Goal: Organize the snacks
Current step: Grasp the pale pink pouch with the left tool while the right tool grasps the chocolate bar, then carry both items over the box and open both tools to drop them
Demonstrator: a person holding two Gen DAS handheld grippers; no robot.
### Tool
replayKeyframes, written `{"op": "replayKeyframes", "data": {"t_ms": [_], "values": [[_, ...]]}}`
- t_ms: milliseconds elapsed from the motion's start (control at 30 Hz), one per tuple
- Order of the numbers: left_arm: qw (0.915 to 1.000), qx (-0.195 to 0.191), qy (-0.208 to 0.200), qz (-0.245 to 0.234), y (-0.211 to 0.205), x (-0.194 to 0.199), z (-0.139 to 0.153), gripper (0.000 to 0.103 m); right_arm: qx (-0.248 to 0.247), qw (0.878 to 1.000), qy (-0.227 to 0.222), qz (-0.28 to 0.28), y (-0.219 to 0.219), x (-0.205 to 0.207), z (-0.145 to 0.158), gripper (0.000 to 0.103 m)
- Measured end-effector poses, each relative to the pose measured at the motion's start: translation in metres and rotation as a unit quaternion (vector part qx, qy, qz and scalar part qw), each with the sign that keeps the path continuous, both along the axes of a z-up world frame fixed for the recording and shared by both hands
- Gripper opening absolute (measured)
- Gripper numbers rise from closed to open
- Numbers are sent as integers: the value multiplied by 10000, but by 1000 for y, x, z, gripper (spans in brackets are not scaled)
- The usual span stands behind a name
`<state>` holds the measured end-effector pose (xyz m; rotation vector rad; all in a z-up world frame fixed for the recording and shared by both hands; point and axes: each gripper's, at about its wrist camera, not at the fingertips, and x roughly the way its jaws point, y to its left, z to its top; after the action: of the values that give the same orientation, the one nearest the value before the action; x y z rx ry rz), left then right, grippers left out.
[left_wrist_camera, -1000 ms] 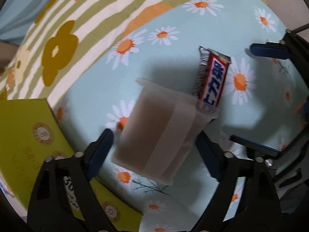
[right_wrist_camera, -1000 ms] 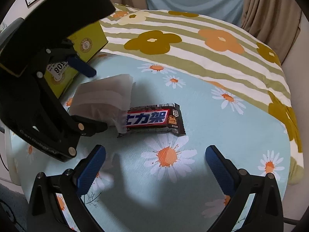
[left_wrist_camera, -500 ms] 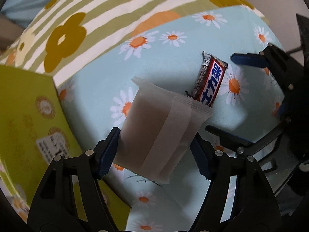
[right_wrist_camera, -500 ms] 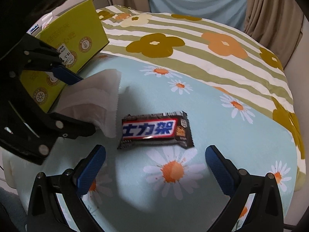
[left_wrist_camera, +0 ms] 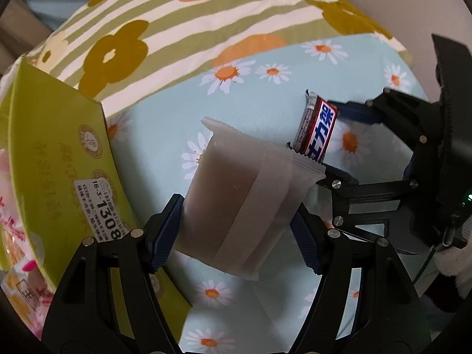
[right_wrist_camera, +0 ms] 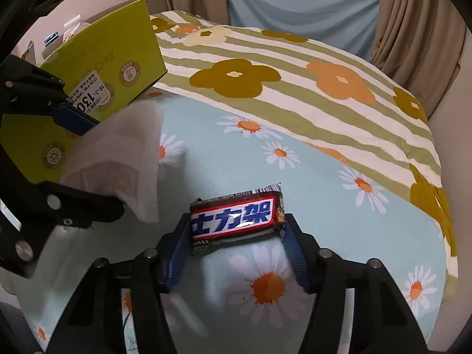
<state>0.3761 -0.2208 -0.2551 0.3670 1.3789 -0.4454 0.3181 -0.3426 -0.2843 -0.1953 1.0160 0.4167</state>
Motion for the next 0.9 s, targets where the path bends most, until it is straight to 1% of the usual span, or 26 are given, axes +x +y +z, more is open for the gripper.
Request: {"op": "replayKeyframes", "data": {"t_ms": [100,233,300,433,600,667,767,900], "values": [[9999,-99,-125,21,-1,-7,13,68,54,9999,-70,-89,-8,-8,11,54],[9988,-300,-355,133,0,-18,39,67,95,9995,-256,-164,-18,-24,40,54],[9975,-465,-488,197,3,-28,60,67,166,9994,-248,-178,-22,-32,59,54],[9936,-709,-791,385,14,-51,100,68,207,9988,-439,-108,-23,-53,100,54],[9851,-1008,-1196,716,40,-82,149,68,229,9973,-701,70,-10,-74,153,54],[9797,-1079,-1420,911,56,-95,169,68,275,9964,-796,134,-2,-78,168,54],[9723,-1131,-1653,1203,82,-106,188,68,395,9947,-906,288,17,-80,191,54],[9637,-1030,-1910,1555,125,-110,204,68,472,9926,-1025,440,46,-80,211,54]]}}
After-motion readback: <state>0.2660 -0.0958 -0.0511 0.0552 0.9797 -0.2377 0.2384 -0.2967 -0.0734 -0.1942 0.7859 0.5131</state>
